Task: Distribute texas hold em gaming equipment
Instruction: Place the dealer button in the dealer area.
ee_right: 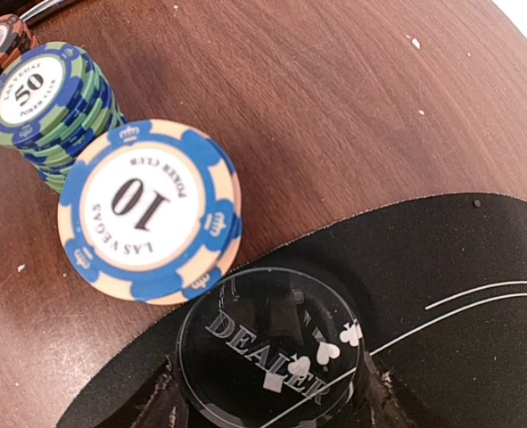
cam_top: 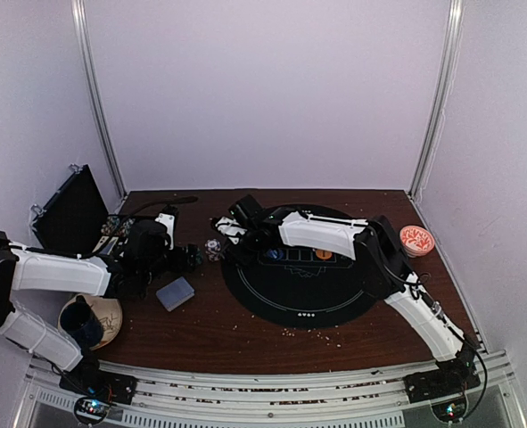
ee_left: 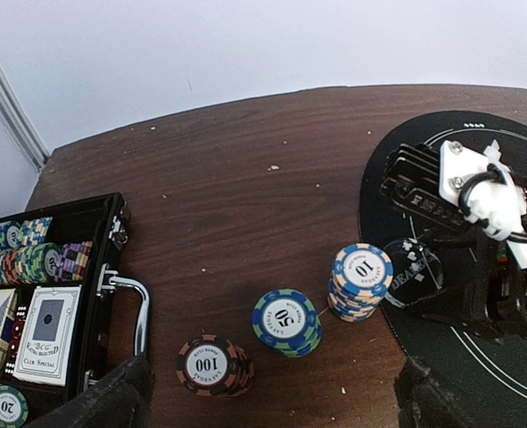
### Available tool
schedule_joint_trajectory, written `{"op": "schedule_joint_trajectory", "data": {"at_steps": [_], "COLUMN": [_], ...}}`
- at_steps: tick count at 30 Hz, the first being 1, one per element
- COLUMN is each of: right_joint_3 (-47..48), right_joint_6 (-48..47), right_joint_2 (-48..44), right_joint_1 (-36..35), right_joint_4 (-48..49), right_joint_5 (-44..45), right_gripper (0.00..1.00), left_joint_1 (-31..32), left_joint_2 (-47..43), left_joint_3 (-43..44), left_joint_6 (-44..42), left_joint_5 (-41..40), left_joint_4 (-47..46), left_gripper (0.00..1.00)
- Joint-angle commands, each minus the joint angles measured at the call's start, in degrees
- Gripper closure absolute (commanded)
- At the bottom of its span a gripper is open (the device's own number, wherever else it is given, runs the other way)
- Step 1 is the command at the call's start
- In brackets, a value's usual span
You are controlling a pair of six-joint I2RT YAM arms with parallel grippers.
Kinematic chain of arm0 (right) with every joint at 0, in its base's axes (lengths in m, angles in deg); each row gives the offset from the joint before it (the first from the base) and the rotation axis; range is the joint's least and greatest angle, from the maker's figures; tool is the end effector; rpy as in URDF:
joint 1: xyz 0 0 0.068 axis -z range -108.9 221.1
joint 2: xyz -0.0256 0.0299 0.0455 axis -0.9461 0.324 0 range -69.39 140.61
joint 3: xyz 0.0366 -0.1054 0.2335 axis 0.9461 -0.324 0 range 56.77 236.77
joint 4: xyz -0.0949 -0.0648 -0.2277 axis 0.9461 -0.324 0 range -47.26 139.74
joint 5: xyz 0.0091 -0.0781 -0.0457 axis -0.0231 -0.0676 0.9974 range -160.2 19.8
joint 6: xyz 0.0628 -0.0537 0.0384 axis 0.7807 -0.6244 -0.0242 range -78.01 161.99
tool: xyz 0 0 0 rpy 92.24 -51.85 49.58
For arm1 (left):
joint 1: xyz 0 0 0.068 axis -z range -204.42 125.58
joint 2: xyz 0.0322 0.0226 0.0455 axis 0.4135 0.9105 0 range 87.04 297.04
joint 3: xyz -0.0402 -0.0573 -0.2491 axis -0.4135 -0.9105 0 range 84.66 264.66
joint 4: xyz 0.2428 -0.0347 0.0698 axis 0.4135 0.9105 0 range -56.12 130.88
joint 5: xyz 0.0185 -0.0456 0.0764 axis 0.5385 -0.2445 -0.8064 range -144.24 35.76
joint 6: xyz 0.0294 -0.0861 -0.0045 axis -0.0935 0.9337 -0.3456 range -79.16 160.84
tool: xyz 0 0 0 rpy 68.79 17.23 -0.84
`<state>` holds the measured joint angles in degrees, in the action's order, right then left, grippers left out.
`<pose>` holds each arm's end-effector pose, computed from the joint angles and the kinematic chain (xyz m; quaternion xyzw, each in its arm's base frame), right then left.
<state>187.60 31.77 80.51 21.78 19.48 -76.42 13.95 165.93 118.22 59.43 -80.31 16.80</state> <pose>0.3725 0.4468 0.0999 -0.4812 0.8034 0.1640 0.3099 0.2666 -0.1654 0.1613 0.0297 0.8436 -0.0683 0.5318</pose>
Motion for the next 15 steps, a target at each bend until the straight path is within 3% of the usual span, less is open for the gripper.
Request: {"op": "schedule_joint_trajectory", "data": {"at_steps": [1,15], "right_joint_3": [0.53,1.82], "right_joint_6": [-0.6,-0.95], "right_joint_2": [2.93,3.64], "right_joint_1": [-0.89,-1.76], "right_joint_4": [-2.16,-3.47], "right_joint_5": [1.62,3.26], "right_gripper": [0.38,0.36], "left_joint_1": [0.19,0.21], "left_joint_2": [0.69,0.66], "left_joint_3": [1.55,1.61], "left_joint_6": [-0.4,-0.57], "left_joint_5": [-1.42,-1.53], "left_joint_4": [-2.84,-2.61], "left_gripper": [0.02,0.02]}}
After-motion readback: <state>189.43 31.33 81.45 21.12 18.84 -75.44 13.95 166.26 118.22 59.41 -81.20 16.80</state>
